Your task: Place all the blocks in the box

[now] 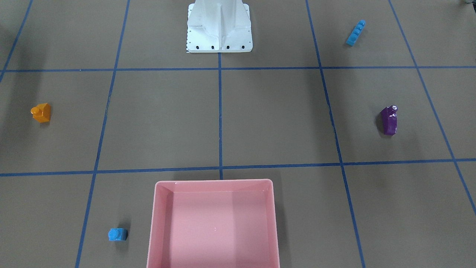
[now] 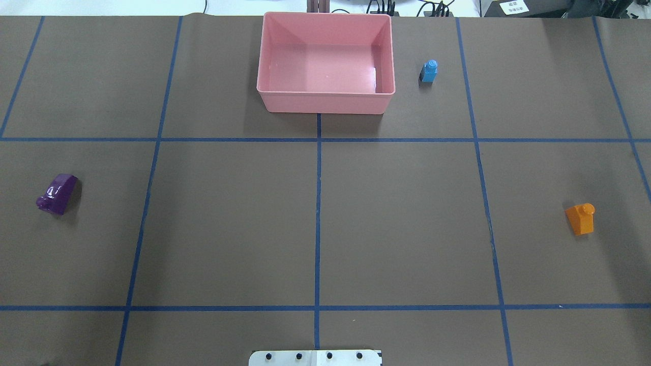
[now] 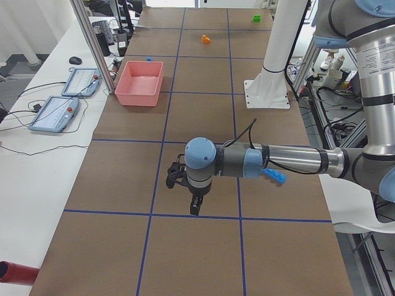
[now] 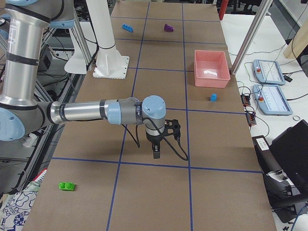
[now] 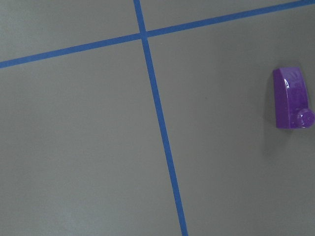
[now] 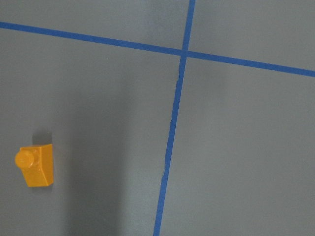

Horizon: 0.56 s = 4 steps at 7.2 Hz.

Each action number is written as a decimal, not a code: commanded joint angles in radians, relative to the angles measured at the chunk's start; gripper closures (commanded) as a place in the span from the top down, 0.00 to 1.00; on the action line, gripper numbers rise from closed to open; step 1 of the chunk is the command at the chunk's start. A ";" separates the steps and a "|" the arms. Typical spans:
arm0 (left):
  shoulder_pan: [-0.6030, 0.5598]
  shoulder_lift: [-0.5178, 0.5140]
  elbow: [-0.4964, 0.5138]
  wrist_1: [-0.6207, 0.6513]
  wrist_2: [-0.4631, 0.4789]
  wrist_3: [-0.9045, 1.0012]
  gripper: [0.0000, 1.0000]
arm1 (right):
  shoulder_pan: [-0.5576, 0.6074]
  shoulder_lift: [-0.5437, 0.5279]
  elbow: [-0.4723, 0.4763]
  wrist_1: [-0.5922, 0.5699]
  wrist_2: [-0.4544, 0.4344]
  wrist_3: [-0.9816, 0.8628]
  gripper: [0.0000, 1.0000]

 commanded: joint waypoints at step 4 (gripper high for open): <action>0.000 0.008 -0.052 -0.007 0.002 0.000 1.00 | -0.104 0.000 0.001 0.195 0.006 0.225 1.00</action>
